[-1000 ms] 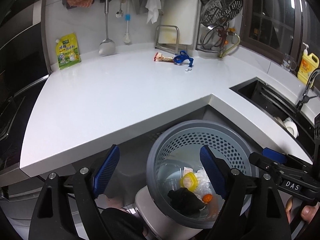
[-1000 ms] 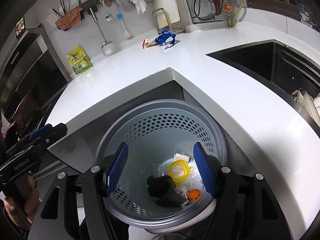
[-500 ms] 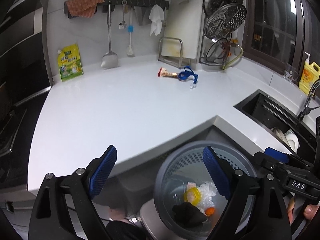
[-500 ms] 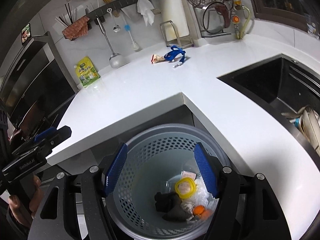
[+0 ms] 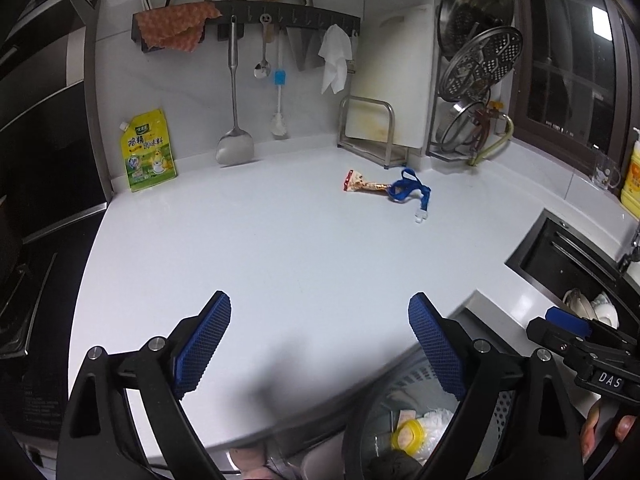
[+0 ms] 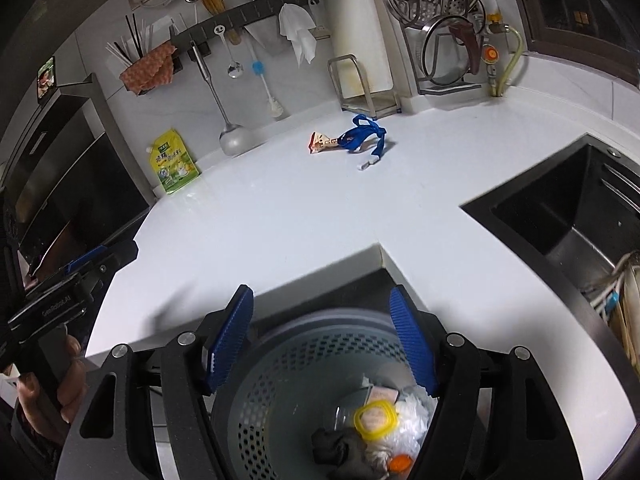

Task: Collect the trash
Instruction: 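Move both open tools back over the counter toward the wrapper and lanyard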

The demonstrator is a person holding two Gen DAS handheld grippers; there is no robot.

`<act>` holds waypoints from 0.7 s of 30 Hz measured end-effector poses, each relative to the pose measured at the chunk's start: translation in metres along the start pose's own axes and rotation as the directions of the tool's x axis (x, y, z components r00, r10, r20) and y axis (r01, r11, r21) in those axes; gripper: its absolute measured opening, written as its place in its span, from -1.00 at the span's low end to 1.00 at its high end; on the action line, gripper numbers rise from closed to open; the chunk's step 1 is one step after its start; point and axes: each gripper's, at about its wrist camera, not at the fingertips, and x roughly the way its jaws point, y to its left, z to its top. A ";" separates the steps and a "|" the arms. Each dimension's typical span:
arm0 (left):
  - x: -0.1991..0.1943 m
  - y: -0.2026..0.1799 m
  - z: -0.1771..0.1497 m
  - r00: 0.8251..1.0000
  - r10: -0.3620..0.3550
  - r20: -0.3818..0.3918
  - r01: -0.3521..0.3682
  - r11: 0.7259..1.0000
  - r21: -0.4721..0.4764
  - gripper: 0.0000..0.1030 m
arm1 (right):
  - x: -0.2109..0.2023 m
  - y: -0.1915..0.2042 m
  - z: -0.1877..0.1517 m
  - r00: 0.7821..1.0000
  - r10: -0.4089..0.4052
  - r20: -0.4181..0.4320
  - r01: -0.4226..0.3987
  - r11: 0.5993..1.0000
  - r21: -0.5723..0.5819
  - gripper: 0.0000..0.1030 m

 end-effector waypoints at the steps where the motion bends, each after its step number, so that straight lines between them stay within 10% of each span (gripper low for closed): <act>1: 0.003 0.001 0.003 1.000 0.000 0.001 0.000 1.000 -0.002 0.73 | 0.002 0.000 0.002 1.000 0.001 -0.003 -0.001 1.000 -0.001 0.32; 21: 0.094 0.007 0.059 1.000 0.003 -0.020 -0.004 0.999 -0.034 0.78 | 0.077 -0.024 0.081 0.998 -0.029 -0.056 0.027 0.999 -0.043 0.32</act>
